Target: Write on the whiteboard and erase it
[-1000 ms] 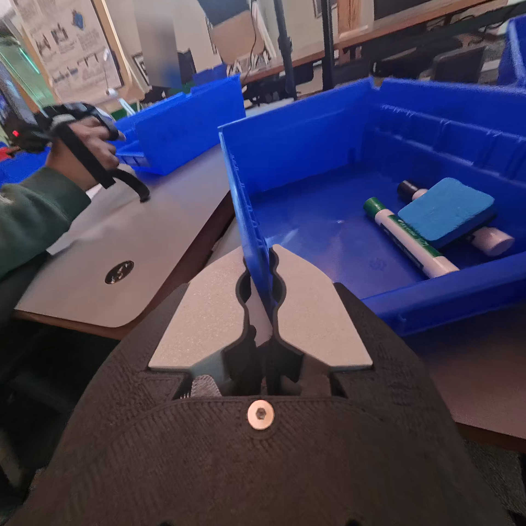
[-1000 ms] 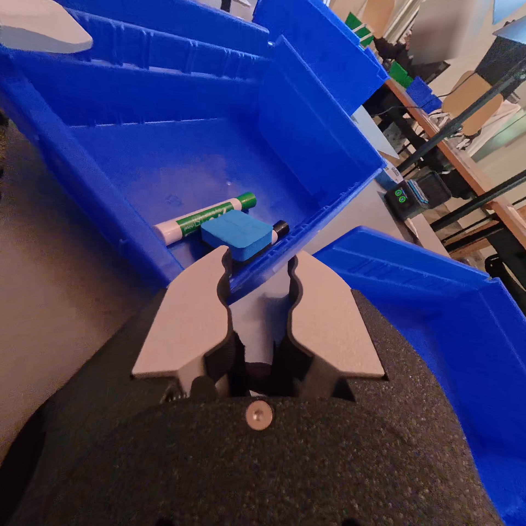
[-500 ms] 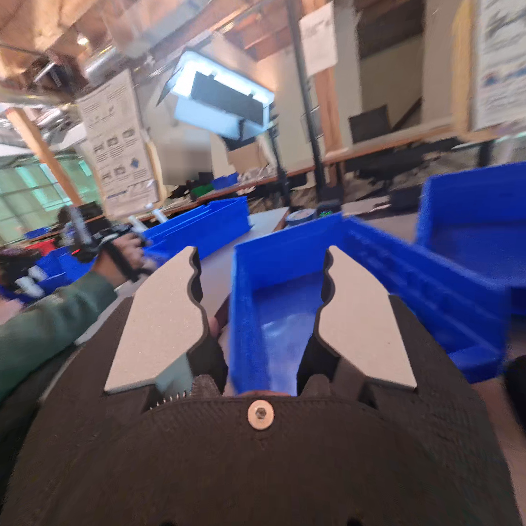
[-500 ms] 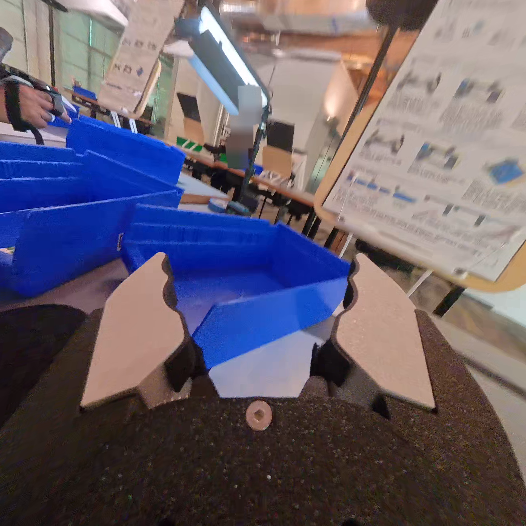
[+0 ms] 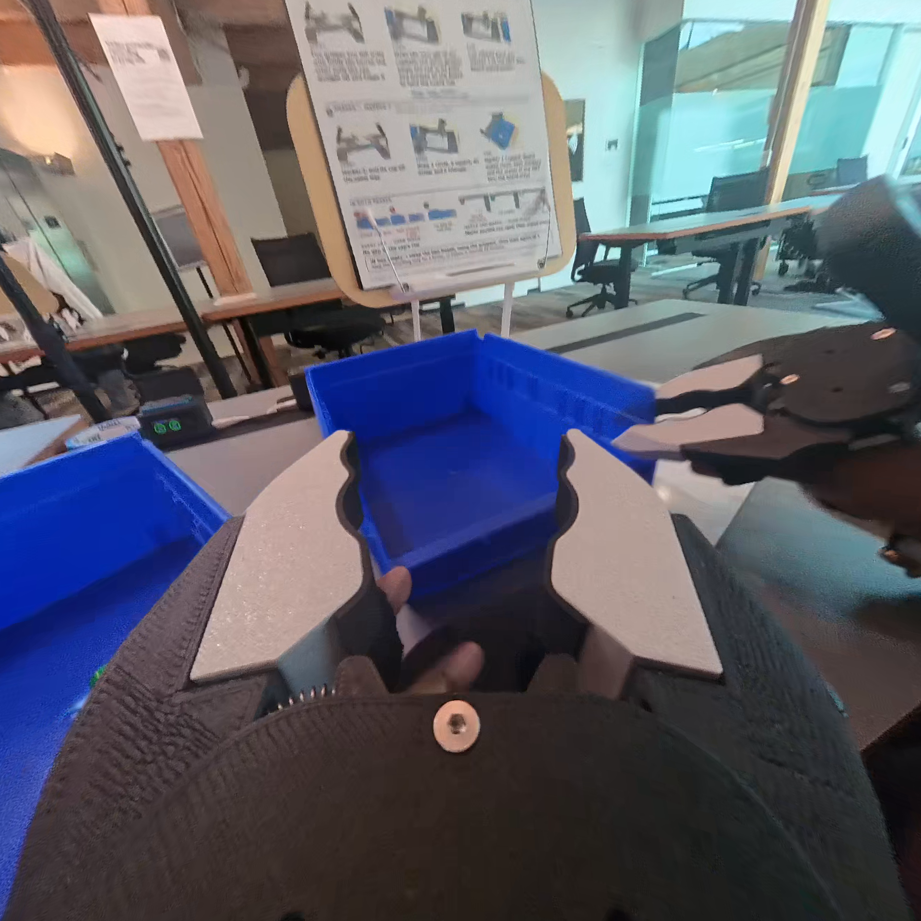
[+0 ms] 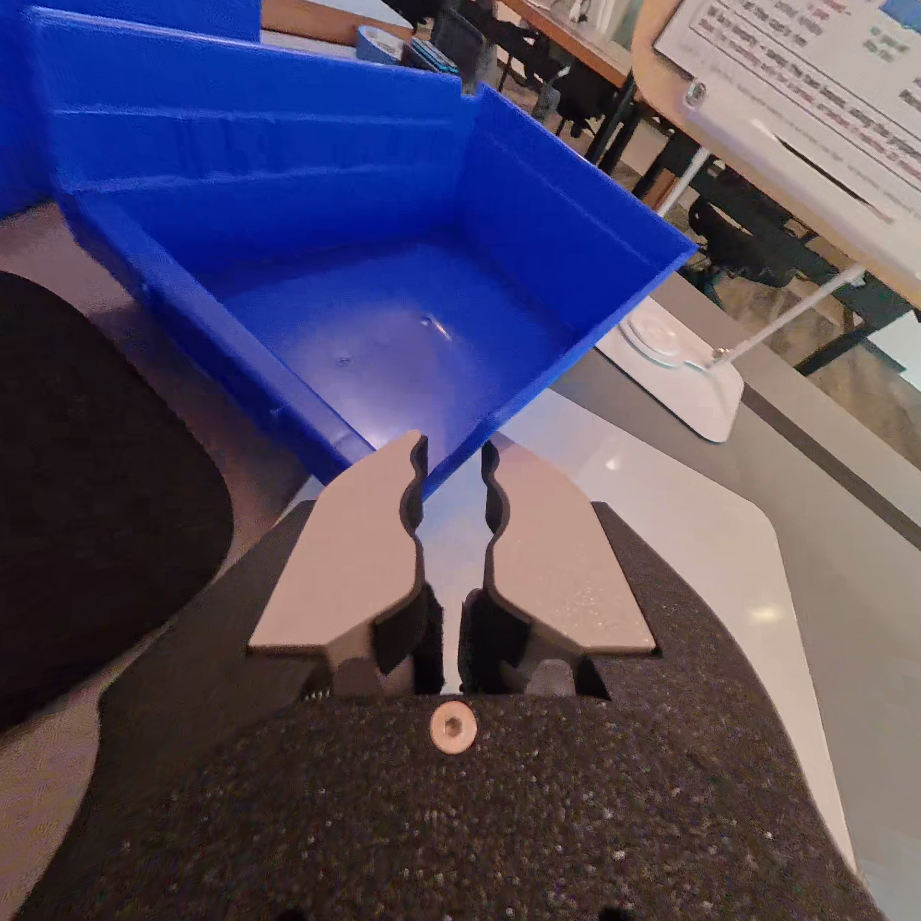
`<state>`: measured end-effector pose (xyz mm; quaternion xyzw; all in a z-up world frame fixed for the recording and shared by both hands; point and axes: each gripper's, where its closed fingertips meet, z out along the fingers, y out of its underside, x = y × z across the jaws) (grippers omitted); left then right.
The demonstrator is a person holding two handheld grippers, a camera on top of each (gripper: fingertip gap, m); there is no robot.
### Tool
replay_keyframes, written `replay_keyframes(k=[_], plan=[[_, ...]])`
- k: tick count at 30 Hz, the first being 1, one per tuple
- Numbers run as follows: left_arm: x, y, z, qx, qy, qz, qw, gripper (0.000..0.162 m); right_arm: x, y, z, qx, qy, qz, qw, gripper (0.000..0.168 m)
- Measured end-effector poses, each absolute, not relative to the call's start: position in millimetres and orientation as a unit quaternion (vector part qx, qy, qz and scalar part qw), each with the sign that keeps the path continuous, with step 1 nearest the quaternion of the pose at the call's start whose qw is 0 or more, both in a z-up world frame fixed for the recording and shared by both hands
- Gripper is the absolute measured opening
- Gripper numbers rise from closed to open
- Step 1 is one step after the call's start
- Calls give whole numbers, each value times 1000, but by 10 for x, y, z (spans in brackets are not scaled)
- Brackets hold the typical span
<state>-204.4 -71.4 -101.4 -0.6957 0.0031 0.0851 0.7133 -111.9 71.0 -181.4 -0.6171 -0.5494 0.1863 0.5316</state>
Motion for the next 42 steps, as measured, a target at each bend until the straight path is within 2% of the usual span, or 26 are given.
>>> replay_keyframes(k=[4,7,10,12,14,15,16,17,20,26,29,35,42], plan=[[-2034,-569,-1296,-752,-8,83,654,76,-756,771,-1787,-645,-518,212,520,13],[-1933,-439,-1628,-802,-8,46,595,78,-606,774,-1669,-629,-500,226,551,14],[-1943,-315,-1884,-836,-19,38,546,78,-623,763,-1531,-609,-472,257,584,46],[-1994,-231,-1862,-839,-18,54,542,78,-692,799,-1702,-634,-487,245,549,51],[-2139,-156,-1801,-831,-22,101,547,70,-771,809,-1906,-657,-508,235,505,53],[-2221,-128,-1853,-839,-22,121,530,60,-803,816,-1933,-660,-507,236,501,43],[-2281,-98,-1928,-849,-16,132,512,31,-805,850,-1916,-659,-503,225,512,30],[-2373,-75,-1934,-846,-25,152,511,18,-801,871,-1911,-653,-510,204,521,23],[-2361,-18,-1800,-831,-33,145,536,13,-759,887,-1867,-640,-523,139,545,20],[-2004,132,-1264,-789,5,163,592,14,-349,989,-1444,-633,-474,129,598,20],[-1597,446,-1153,-783,55,138,604,16,122,1189,-1321,-647,-439,98,615,19],[-401,1335,-1282,-779,156,45,606,20,1444,1798,-1272,-685,-358,-18,634,16],[771,2032,-1558,-790,231,-10,568,22,2661,2252,-1513,-739,-284,-55,608,13]])
